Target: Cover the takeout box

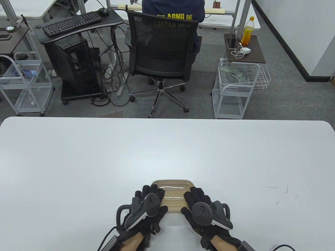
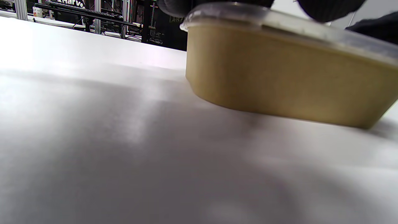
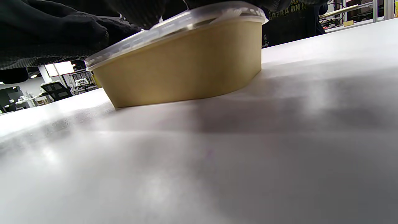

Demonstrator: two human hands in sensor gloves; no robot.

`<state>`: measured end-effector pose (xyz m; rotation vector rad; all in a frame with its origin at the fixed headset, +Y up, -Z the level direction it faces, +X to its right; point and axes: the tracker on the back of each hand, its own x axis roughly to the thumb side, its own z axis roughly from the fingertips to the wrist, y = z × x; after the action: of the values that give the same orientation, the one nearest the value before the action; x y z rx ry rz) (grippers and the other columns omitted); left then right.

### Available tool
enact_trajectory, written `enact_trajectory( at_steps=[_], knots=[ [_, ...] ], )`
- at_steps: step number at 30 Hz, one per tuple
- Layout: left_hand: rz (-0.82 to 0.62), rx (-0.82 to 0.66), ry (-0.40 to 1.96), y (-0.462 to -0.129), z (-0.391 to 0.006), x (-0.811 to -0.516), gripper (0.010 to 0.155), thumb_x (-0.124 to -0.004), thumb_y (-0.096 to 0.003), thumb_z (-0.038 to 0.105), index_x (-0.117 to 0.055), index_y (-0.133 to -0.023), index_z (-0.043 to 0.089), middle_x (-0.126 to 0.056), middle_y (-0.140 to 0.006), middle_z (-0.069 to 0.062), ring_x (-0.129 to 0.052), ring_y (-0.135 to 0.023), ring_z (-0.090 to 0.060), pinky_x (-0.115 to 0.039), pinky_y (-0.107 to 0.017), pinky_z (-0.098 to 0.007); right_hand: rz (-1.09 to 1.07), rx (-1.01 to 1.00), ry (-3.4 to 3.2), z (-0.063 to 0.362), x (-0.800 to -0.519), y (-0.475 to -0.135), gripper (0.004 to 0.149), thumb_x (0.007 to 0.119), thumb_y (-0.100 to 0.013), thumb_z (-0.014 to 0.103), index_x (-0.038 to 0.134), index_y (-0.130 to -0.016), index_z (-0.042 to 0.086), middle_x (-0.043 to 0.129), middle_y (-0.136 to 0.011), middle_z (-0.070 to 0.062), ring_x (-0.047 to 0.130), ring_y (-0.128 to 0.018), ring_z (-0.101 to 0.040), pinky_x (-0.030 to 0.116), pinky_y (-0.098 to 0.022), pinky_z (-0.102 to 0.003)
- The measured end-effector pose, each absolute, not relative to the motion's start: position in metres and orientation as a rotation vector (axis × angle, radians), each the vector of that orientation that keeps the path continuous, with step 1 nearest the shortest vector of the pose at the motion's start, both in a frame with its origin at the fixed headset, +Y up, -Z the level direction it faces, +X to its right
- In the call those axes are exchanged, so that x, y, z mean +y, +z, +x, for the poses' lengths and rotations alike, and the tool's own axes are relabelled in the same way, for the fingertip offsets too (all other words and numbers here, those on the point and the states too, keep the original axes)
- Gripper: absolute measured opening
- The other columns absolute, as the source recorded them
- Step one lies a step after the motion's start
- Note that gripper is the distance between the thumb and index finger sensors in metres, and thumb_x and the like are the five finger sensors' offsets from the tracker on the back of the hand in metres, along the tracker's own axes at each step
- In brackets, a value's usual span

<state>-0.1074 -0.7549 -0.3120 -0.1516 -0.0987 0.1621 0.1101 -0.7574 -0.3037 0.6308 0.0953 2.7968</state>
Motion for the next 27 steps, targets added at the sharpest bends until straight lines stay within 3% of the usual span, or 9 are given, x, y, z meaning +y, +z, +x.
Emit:
enact_trajectory(
  at_steps=[10, 19, 27],
  knots=[
    [-0.070, -0.108, 0.206, -0.308, -0.122, -0.747, 0.070, -0.064, -0.0363, 0.071, -0.052, -0.103, 0.051, -0.047, -0.123, 0.018, -0.041, -0.118, -0.013, -0.034, -0.085, -0.036, 0.566, -0.017, 2.741, 0.126, -0.746, -0.303, 0.066, 0.065, -0.062, 0.042, 0.052, -0.112, 0.002, 0.045, -0.115, -0.035, 0.047, -0.101, -0.057, 0.051, -0.065, -0.072],
    [0.024, -0.025, 0.246, -0.302, -0.168, -0.731, 0.070, -0.064, -0.0358, 0.074, -0.055, -0.102, 0.052, -0.048, -0.123, 0.017, -0.038, -0.118, -0.015, -0.029, -0.084, -0.036, 0.370, -0.225, 2.682, 0.176, -0.725, -0.304, 0.066, 0.066, -0.062, 0.043, 0.051, -0.113, 0.004, 0.042, -0.117, -0.033, 0.038, -0.104, -0.057, 0.043, -0.066, -0.075],
    [0.085, 0.032, 0.215, -0.297, -0.196, -0.723, 0.070, -0.064, -0.0355, 0.075, -0.057, -0.102, 0.052, -0.050, -0.123, 0.017, -0.038, -0.118, -0.015, -0.027, -0.084, -0.037, 0.237, -0.251, 2.650, 0.203, -0.724, -0.308, 0.067, 0.066, -0.062, 0.044, 0.050, -0.114, 0.005, 0.041, -0.117, -0.033, 0.035, -0.105, -0.056, 0.040, -0.066, -0.076]
  ],
)
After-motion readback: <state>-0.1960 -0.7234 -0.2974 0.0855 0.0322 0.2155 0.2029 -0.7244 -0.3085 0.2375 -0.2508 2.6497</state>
